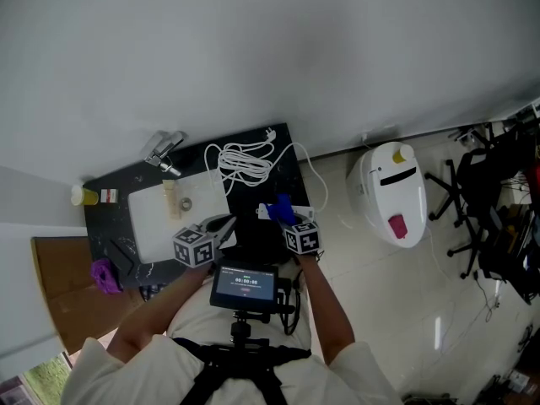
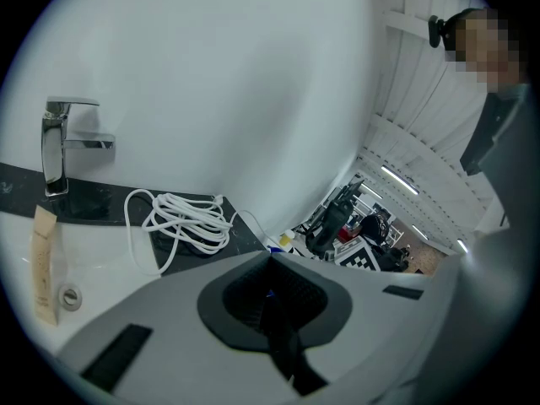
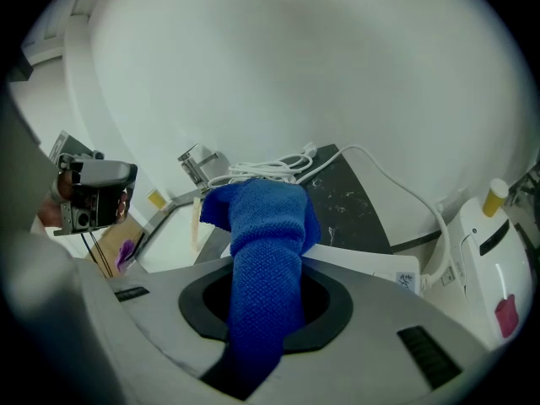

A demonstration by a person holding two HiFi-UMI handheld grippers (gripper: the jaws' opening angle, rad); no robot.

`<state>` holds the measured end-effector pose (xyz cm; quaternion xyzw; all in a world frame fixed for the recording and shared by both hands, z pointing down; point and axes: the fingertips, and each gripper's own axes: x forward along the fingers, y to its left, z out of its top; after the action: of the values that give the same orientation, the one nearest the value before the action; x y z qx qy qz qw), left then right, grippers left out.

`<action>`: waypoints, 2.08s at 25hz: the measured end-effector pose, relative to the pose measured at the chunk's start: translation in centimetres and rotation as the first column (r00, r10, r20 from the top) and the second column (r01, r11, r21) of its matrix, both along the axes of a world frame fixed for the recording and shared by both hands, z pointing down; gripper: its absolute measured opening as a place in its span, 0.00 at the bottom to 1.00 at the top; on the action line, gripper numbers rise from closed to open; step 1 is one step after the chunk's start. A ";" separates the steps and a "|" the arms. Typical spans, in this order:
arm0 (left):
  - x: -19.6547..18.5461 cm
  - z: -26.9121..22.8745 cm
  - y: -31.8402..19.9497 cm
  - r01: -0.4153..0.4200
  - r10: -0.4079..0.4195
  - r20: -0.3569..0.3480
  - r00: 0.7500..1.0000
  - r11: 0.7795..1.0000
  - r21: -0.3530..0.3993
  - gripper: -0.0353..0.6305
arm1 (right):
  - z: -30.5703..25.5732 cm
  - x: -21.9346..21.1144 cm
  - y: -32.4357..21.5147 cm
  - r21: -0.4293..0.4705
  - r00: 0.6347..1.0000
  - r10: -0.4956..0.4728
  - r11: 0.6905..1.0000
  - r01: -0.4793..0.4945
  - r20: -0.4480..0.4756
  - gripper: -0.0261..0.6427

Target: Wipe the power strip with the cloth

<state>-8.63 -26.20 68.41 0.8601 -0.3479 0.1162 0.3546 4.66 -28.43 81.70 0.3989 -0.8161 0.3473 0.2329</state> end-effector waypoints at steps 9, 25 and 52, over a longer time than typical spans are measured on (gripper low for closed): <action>0.2 -0.4 0.7 -0.005 0.005 -0.003 1.000 1.000 0.008 0.06 | -0.1 2.0 0.6 0.000 0.999 0.027 1.000 -0.027 -0.019 0.17; 0.3 -0.6 1.0 -0.003 0.003 -0.012 1.000 1.000 0.012 0.06 | -0.1 3.9 0.9 -0.004 0.998 0.048 0.999 -0.048 -0.041 0.17; -0.8 -1.3 1.4 0.014 -0.013 -0.031 0.999 1.000 0.026 0.06 | 1.1 13.0 1.9 -0.024 0.963 0.224 0.973 -0.230 -0.150 0.17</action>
<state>-9.40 -24.84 67.13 0.8641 -0.3496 0.0957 0.3492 17.63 -26.55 82.85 0.5093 -0.7384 0.3583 0.2588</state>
